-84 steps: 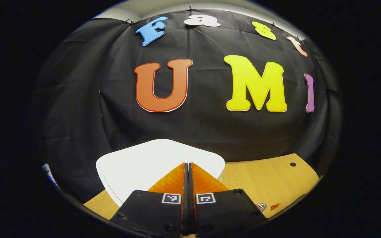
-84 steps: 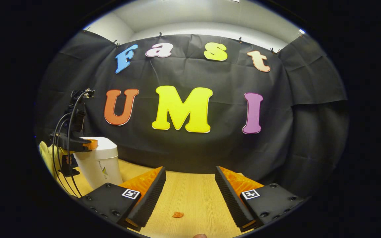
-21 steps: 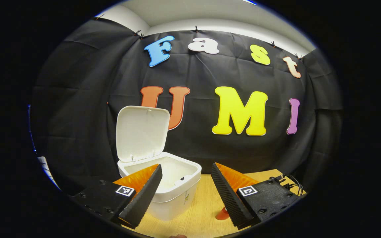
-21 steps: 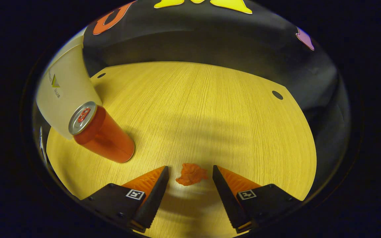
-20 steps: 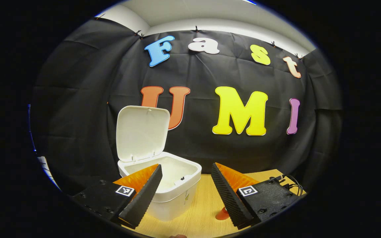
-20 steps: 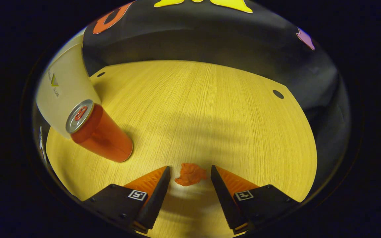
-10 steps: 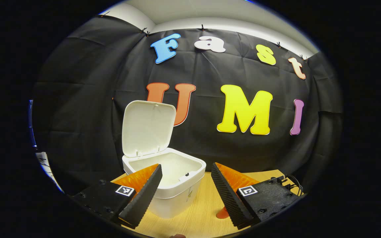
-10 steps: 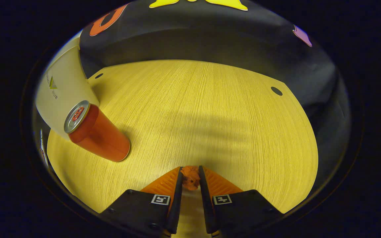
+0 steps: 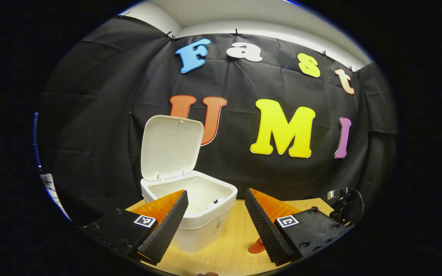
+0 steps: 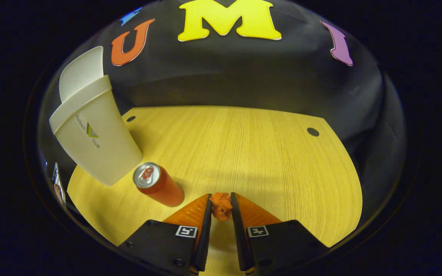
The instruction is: Press the lid of the desktop garbage bin to open it, pick up the crumpled paper on the desktop and throw it into the bin, then pick up the pop can on the desktop and drop it into the bin, and finally close the garbage bin lid.
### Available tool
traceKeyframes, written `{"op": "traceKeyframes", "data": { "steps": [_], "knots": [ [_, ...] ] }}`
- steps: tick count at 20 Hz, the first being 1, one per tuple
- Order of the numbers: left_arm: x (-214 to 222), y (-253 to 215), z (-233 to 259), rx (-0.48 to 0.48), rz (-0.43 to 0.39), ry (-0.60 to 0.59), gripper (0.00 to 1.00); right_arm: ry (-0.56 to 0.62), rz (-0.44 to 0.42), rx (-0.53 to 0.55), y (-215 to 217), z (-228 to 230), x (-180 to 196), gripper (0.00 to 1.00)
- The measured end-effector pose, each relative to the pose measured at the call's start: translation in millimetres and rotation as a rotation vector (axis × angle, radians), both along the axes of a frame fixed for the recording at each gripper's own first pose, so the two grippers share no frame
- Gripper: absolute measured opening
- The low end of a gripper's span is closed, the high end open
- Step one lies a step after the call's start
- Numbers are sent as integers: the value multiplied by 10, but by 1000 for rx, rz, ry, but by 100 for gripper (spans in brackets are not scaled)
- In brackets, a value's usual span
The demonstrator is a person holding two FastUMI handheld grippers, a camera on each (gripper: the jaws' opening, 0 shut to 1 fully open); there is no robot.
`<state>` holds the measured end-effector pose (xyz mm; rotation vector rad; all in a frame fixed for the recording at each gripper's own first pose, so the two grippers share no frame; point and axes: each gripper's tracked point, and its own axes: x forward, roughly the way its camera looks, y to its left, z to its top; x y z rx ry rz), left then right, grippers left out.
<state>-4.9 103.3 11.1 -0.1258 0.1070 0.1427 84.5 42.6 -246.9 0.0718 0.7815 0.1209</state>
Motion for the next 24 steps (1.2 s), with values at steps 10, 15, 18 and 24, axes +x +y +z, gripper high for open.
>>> {"op": "traceKeyframes", "data": {
  "steps": [10,15,18,24],
  "knots": [
    [-101,222,100,14,-5,-14,98,-308,98,84,781,1579,263,32],
    [-161,416,178,23,-3,-26,98,-403,175,108,1341,2109,377,32],
    [-206,548,217,38,-4,-29,98,-437,221,142,1665,2323,445,32],
    [-245,747,210,36,-25,-27,98,-450,318,232,2345,2537,538,32]
  ]
}}
